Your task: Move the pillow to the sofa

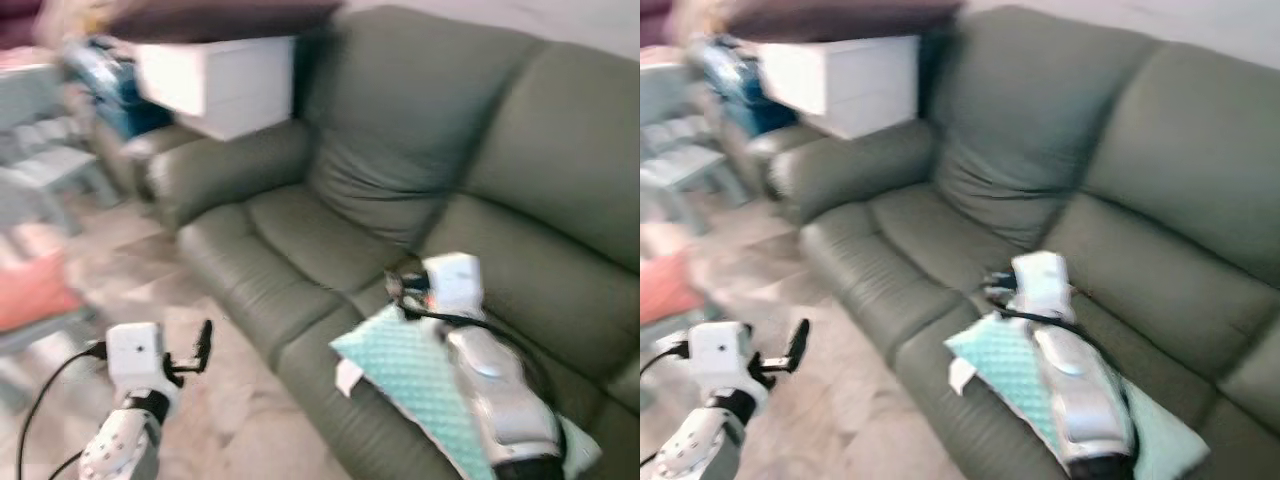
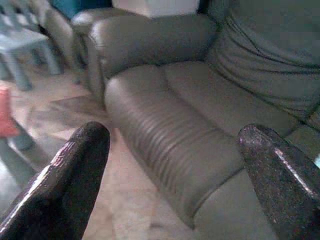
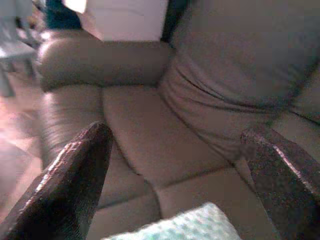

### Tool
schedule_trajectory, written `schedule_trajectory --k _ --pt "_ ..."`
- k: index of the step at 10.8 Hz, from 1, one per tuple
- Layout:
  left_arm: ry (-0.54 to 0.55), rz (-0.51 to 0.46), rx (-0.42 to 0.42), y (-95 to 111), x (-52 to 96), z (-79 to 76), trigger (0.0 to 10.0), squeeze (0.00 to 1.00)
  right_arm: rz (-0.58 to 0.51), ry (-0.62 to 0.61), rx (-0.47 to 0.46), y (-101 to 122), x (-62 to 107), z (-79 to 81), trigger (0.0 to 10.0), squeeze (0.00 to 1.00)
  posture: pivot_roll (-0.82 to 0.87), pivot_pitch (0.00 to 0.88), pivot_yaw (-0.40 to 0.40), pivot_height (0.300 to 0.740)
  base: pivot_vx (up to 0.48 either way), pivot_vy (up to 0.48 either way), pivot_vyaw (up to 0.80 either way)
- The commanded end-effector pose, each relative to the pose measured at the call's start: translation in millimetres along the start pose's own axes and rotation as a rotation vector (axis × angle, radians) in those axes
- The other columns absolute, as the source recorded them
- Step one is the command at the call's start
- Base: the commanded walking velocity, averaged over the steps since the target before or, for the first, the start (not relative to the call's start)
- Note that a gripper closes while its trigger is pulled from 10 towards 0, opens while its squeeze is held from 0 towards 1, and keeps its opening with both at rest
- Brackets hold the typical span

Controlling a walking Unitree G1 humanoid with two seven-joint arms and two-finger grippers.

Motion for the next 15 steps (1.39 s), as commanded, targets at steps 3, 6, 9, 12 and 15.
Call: schedule_trajectory --k 3,6,9,12,15 --pt "0.045 -0.03 -0.016 7.6 -3.2 6.9 10.0 0.0 0.022 -0.036 -0.006 -6.2 -0.5 -7.5 10.0 0.0 -0.11 0.0 0.041 0.74 0.0 0.0 0.8" --pt "0.091 -0.041 -0.007 8.5 -5.8 10.5 10.0 0.0 0.027 -0.037 -0.013 -9.0 2.5 -6.2 10.0 0.0 -0.11 0.0 0.05 0.74 0.0 0.0 0.8" --pt "0.131 -0.047 0.028 6.7 -5.8 15.3 10.0 0.0 0.017 -0.029 -0.011 -7.2 2.4 -6.1 10.0 0.0 -0.12 0.0 0.041 0.74 0.0 0.0 0.27" --pt "0.146 -0.041 0.049 3.4 -7.0 16.1 10.0 0.0 0.017 -0.031 -0.007 -6.5 0.6 -8.6 10.0 0.0 -0.13 0.0 0.032 0.74 0.0 0.423 0.0" --pt "0.146 -0.043 0.05 3.5 -10.0 16.1 10.0 0.0 0.016 -0.034 -0.006 -6.6 -0.3 -10.2 10.0 0.0 -0.13 0.0 0.031 0.74 0.0 0.458 0.0"
Point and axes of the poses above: a point about 5 cm out from each wrist's last joint towards the gripper, its own x axis pointing back from the gripper into the wrist, its own y axis along the axis of the wrist's last joint, z = x × y, the point moved 2 cm from there along -x, pointing out of the wrist towards the gripper, and after that the axes turned 15 degrees about x, right-handed, at the moved point
